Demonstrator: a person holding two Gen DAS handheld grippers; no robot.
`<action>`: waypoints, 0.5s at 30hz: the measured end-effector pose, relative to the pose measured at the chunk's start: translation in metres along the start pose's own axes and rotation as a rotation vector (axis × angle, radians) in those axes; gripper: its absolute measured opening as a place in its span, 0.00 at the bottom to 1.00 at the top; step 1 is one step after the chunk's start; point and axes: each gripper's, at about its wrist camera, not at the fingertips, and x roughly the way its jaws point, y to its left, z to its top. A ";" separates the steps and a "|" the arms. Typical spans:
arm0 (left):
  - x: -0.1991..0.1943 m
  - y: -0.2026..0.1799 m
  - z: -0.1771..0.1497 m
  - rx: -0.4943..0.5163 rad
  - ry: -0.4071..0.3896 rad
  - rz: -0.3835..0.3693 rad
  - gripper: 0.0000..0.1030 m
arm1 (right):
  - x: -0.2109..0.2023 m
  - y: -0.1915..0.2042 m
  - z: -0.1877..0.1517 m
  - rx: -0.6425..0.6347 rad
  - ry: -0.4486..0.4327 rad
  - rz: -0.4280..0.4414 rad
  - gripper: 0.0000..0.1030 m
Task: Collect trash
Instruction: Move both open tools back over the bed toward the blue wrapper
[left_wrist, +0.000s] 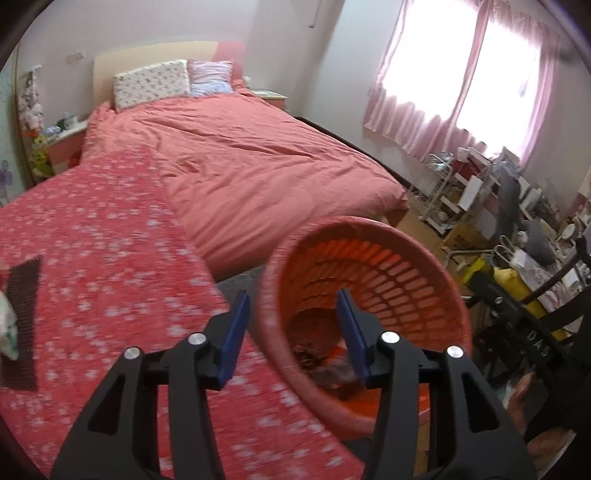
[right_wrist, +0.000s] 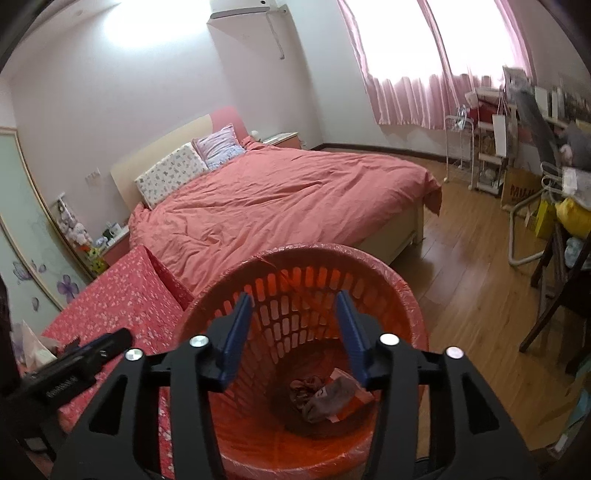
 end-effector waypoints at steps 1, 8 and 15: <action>-0.006 0.007 -0.002 0.002 -0.006 0.020 0.50 | -0.001 0.003 0.000 -0.010 -0.003 -0.005 0.53; -0.047 0.051 -0.019 -0.005 -0.039 0.146 0.56 | -0.013 0.033 -0.001 -0.088 -0.014 0.006 0.59; -0.090 0.107 -0.041 -0.057 -0.061 0.253 0.60 | -0.017 0.074 -0.011 -0.165 0.007 0.055 0.59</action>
